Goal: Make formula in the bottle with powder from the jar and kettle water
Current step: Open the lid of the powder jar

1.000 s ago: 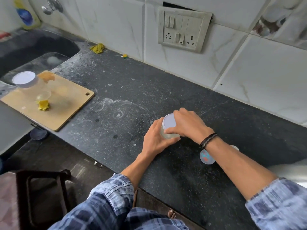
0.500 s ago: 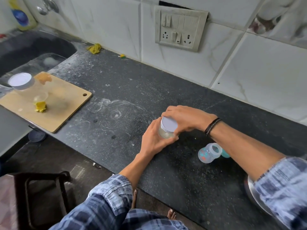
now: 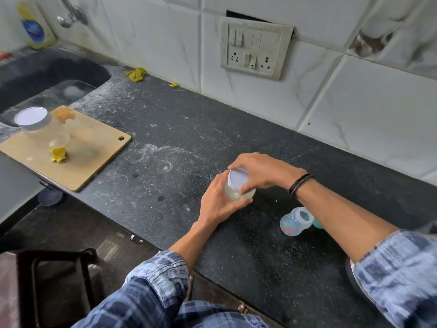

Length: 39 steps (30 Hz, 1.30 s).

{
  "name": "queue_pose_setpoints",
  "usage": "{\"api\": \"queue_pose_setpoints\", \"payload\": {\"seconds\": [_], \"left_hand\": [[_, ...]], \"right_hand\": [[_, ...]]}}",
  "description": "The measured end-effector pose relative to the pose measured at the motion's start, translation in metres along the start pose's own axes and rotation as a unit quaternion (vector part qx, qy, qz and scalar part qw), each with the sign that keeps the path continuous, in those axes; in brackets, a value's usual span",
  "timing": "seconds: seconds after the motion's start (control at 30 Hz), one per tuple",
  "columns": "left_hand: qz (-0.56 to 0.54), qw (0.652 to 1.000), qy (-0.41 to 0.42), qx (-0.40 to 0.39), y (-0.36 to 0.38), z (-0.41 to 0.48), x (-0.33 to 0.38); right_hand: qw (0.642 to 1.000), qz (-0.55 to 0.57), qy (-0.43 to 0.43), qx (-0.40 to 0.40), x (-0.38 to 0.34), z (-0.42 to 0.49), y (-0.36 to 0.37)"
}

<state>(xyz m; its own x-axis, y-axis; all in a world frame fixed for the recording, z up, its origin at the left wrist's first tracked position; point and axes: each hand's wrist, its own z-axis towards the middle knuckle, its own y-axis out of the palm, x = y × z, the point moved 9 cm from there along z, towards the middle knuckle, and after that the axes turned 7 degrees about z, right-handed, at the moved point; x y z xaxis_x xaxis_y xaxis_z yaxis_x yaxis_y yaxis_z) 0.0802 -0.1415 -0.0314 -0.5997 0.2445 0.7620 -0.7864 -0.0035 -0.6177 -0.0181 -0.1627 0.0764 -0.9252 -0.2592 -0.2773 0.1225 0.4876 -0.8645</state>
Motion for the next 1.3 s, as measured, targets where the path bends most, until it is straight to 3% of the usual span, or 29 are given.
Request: {"api": "queue_pose_setpoints", "payload": {"seconds": [0.1,0.2,0.33,0.5,0.6,0.93,1.07,1.2,1.3], "left_hand": [[0.002,1.000,0.006,0.000,-0.001,0.000,0.003],[0.007,1.000,0.006,0.003,-0.001,0.000,0.003],[0.007,1.000,0.002,-0.002,0.002,0.000,-0.001],[0.010,1.000,-0.001,0.004,0.001,-0.001,-0.001],[0.008,1.000,0.003,0.002,0.000,0.000,0.001],[0.004,1.000,0.001,0.005,-0.003,-0.002,0.006],[0.000,1.000,0.002,0.000,-0.002,-0.002,0.005],[0.013,1.000,-0.004,0.002,-0.002,-0.002,0.004],[0.006,1.000,-0.002,0.000,-0.002,-0.001,0.004]], "right_hand": [[0.999,0.016,-0.003,0.037,-0.003,-0.004,-0.009],[0.994,-0.056,0.050,0.084,-0.005,-0.006,-0.013],[0.990,-0.087,0.043,0.098,-0.014,-0.007,0.001],[0.998,-0.040,0.011,0.056,-0.009,-0.006,-0.004],[0.996,-0.014,0.042,0.072,0.003,-0.009,-0.009],[0.998,-0.011,0.052,0.028,0.004,-0.005,0.005],[0.997,-0.005,0.055,0.054,0.003,-0.005,0.007],[0.999,-0.003,0.035,0.008,0.001,-0.004,0.005],[0.998,0.014,0.055,0.034,0.005,-0.005,0.000]]}}
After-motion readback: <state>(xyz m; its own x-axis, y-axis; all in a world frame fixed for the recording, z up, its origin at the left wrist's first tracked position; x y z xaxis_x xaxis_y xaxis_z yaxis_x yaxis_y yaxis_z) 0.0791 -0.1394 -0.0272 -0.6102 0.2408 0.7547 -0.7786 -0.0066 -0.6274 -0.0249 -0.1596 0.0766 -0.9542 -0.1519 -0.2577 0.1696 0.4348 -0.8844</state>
